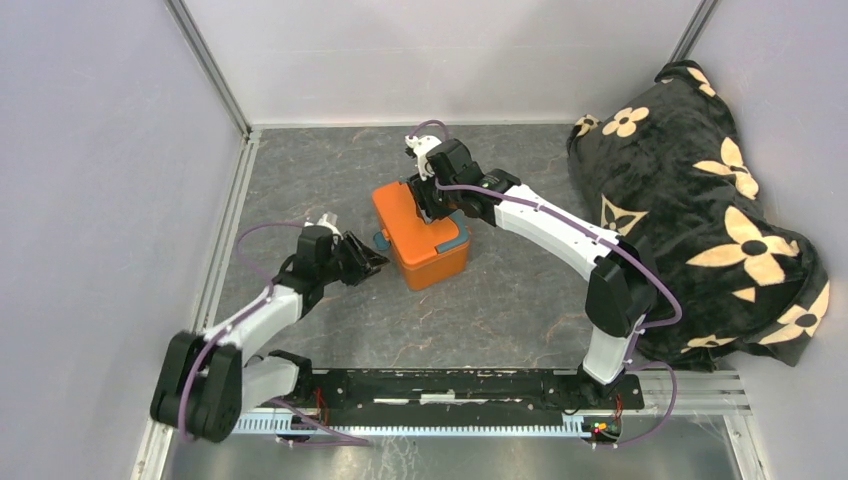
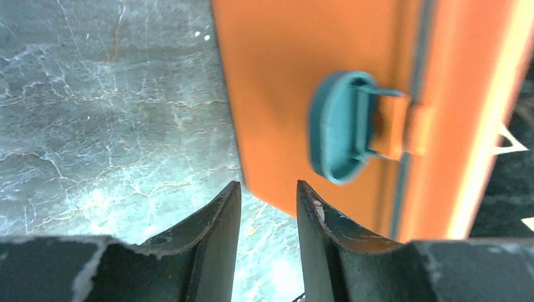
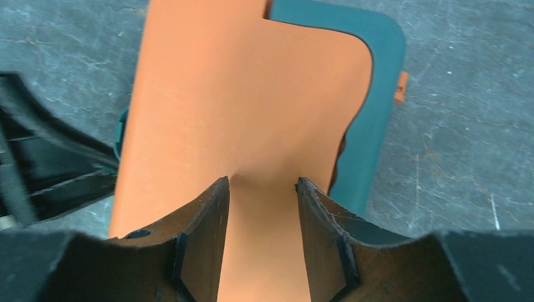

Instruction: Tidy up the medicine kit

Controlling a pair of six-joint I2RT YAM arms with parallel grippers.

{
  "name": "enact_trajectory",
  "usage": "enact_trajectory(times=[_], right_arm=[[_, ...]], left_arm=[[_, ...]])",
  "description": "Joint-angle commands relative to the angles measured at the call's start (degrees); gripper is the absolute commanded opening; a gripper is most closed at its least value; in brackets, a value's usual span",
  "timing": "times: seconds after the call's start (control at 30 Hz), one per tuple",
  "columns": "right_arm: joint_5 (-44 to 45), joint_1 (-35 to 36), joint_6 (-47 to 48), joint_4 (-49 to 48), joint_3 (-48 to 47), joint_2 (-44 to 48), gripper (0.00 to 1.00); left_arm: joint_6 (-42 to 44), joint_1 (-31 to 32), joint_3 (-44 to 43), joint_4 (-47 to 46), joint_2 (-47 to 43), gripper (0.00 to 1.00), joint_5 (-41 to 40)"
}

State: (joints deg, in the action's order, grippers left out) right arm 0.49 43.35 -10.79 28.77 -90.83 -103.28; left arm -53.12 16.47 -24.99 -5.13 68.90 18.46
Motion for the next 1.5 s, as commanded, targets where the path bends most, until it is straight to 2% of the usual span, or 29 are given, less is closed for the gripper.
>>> enact_trajectory(times=[0.0, 0.07, 0.13, 0.3, 0.33, 0.67, 0.93, 1.13, 1.33, 1.47], right_arm=[[5.22, -0.28, 1.88, 2.25, -1.85, 2.56, 0.5], [5.48, -0.34, 1.9, 1.99, -1.73, 2.77, 0.5], [6.21, -0.53, 1.71, 1.77, -1.32, 3.1, 0.52], [6.48, -0.56, 1.11, -0.57, 1.53, 5.41, 0.56], [6.49, -0.57, 1.12, -0.65, 1.71, 5.67, 0.57], [5.03, -0.66, 1.73, -0.42, 2.14, 5.78, 0.59], [3.73, -0.54, 1.52, -0.56, 2.3, 5.38, 0.59], [3.09, -0.59, 1.78, -0.32, 2.11, 4.65, 0.59], [0.74, -0.58, 2.34, 1.01, 0.74, 2.73, 0.59], [0.06, -0.52, 2.61, 1.15, 0.62, 1.91, 0.58]], left_arm=[[-0.89, -0.13, 0.13, 7.26, -11.35, 0.46, -5.84], [-0.69, -0.13, -0.04, 9.51, -16.84, 0.53, -7.77], [-0.6, -0.12, -0.61, 9.58, -20.11, 0.7, -8.56], [-0.98, -0.12, -2.52, 5.55, -19.6, 0.98, -5.95], [-1.68, -0.12, -2.25, 2.92, -19.15, 1.0, -4.99], [-4.37, -0.13, -2.43, -7.6, -10.77, 1.0, -0.82], [-5.04, -0.13, -2.73, -11.93, -5.16, 1.0, 0.03], [-3.82, -0.12, -5.05, -11.26, -2.86, 0.99, -0.49], [-0.79, -0.12, -8.8, -4.91, -2.08, 0.87, -2.08], [-0.48, -0.12, -9.38, -4.02, -1.6, 0.81, -2.18]])
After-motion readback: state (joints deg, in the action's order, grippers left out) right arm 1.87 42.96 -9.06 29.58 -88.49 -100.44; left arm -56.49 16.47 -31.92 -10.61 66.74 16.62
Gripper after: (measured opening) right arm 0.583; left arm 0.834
